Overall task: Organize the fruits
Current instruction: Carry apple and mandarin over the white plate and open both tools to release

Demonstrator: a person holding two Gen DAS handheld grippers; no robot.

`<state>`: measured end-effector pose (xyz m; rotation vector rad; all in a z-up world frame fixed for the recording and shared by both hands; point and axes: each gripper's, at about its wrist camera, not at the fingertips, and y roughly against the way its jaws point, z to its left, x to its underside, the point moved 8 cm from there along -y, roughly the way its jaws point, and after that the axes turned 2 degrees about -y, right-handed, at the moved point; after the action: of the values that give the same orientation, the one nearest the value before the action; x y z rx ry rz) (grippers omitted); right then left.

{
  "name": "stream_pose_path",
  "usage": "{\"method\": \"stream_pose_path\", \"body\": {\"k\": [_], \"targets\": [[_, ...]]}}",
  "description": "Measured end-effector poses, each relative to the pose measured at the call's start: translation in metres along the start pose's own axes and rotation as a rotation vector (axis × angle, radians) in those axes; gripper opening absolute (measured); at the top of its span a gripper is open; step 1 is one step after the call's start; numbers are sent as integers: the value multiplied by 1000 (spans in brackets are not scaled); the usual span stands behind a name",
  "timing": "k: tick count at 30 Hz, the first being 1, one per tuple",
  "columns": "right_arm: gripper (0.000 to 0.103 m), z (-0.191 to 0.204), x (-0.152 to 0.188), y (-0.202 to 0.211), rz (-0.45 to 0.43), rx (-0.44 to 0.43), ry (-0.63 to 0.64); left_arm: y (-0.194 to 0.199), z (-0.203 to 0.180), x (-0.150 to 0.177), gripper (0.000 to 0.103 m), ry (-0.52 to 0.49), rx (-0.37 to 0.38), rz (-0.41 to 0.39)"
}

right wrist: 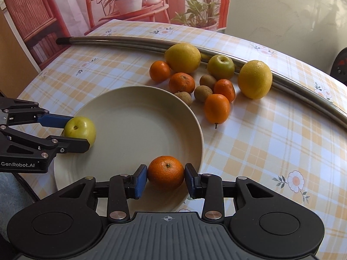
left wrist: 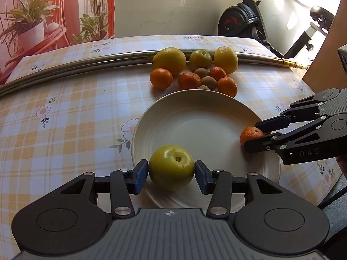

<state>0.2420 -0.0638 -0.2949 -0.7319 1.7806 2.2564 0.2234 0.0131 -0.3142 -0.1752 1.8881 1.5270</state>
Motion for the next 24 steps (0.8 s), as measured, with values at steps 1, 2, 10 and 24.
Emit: {"method": "stream_pose_path", "body": {"k": [1, 2, 10, 24], "targets": [[37, 0, 0, 0, 1, -3, -1, 0, 0, 0, 50, 1, 2, 0], [37, 0, 0, 0, 2, -5, -1, 0, 1, 0, 50, 4, 3, 0], [42, 0, -1, 8, -24, -30, -19, 3, 4, -3, 57, 45, 32, -9], [45, -31, -25, 43, -187, -20, -120, 28, 28, -30, 59, 173, 57, -126]]}}
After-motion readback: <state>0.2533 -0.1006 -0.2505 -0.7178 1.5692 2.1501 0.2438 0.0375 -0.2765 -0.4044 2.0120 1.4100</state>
